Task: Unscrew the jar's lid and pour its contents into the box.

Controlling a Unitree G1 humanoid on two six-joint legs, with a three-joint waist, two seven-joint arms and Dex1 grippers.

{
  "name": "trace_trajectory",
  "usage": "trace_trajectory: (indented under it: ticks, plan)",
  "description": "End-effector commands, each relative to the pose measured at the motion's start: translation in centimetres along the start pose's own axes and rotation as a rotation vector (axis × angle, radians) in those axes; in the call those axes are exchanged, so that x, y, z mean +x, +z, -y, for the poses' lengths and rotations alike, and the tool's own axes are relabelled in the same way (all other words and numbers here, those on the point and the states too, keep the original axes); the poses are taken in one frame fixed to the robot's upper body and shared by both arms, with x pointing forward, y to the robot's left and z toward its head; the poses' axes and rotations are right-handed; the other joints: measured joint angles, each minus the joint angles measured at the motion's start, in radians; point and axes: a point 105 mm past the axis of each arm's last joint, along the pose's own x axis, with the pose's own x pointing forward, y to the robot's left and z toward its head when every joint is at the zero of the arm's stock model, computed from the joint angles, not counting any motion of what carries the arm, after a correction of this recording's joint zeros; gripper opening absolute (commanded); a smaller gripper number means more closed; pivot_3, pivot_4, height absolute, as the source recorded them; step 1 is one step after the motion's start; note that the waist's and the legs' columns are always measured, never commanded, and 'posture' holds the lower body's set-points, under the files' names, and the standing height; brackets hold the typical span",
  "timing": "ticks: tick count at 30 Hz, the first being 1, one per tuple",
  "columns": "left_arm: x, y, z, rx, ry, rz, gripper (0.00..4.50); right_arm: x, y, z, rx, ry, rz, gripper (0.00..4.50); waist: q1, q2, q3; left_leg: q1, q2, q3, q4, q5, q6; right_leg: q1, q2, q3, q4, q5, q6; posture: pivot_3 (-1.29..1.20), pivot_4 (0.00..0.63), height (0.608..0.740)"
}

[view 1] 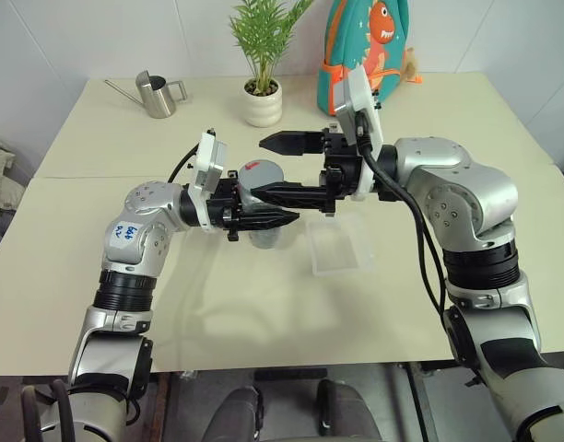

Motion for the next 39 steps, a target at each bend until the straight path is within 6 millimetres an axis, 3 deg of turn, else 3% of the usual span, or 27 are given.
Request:
trace_trajectory:
  ticks: [1, 7, 13, 18, 23, 28, 39]
  plan:
    - [0.1, 1.1, 0.4, 0.054, -0.024, 0.019, 2.08, -1.6, 0.7, 0.8, -0.019, -0.052, 0.02, 4.44, -0.001, 0.0, 0.0, 0.0, 0.0, 0.0, 0.0, 0.0, 0.0, 0.0, 0.0, 0.0, 0.0, 0.0, 0.0, 0.0, 0.15, 0.74]
    - [0.1, 1.1, 0.4, 0.054, -0.025, 0.02, 2.08, -2.2, 0.6, 1.0, -0.01, -0.057, 0.021, 4.44, 0.0, 0.0, 0.0, 0.0, 0.0, 0.0, 0.0, 0.0, 0.0, 0.0, 0.0, 0.0, 0.0, 0.0, 0.0, 0.0, 0.15, 0.74]
    - [0.0, 1.1, 0.4, 0.052, -0.026, 0.015, 2.08, -2.5, 2.2, -1.2, 0.038, 0.085, 0.108, 4.44, 0.001, 0.0, 0.0, 0.0, 0.0, 0.0, 0.0, 0.0, 0.0, 0.0, 0.0, 0.0, 0.0, 0.0, 0.0, 0.0, 0.15, 0.74]
    - [-0.1, 1.0, 0.5, 0.051, -0.026, 0.014, 2.08, -1.7, 3.0, -1.1, 0.055, 0.086, 0.137, 4.44, -0.001, 0.0, 0.0, 0.0, 0.0, 0.0, 0.0, 0.0, 0.0, 0.0, 0.0, 0.0, 0.0, 0.0, 0.0, 0.0, 0.15, 0.74]
    - [0.1, 1.0, 0.5, 0.049, -0.03, 0.017, 2.08, -0.1, 2.1, -0.2, 0.056, 0.034, 0.079, 4.44, 0.0, 0.0, 0.0, 0.0, 0.0, 0.0, 0.0, 0.0, 0.0, 0.0, 0.0, 0.0, 0.0, 0.0, 0.0, 0.0, 0.15, 0.74]
    - [0.2, 1.0, 0.5, 0.049, -0.03, 0.018, 2.08, 0.9, 1.3, -0.7, 0.065, 0.061, 0.049, 4.44, 0.0, 0.0, 0.0, 0.0, 0.0, 0.0, 0.0, 0.0, 0.0, 0.0, 0.0, 0.0, 0.0, 0.0, 0.0, 0.0, 0.15, 0.74]
    - [0.2, 1.0, 0.5, 0.051, -0.027, 0.021, 2.08, 1.4, 0.6, -1.1, 0.06, 0.08, 0.03, 4.44, 0.0, 0.0, 0.0, 0.0, 0.0, 0.0, 0.0, 0.0, 0.0, 0.0, 0.0, 0.0, 0.0, 0.0, 0.0, 0.0, 0.15, 0.74]
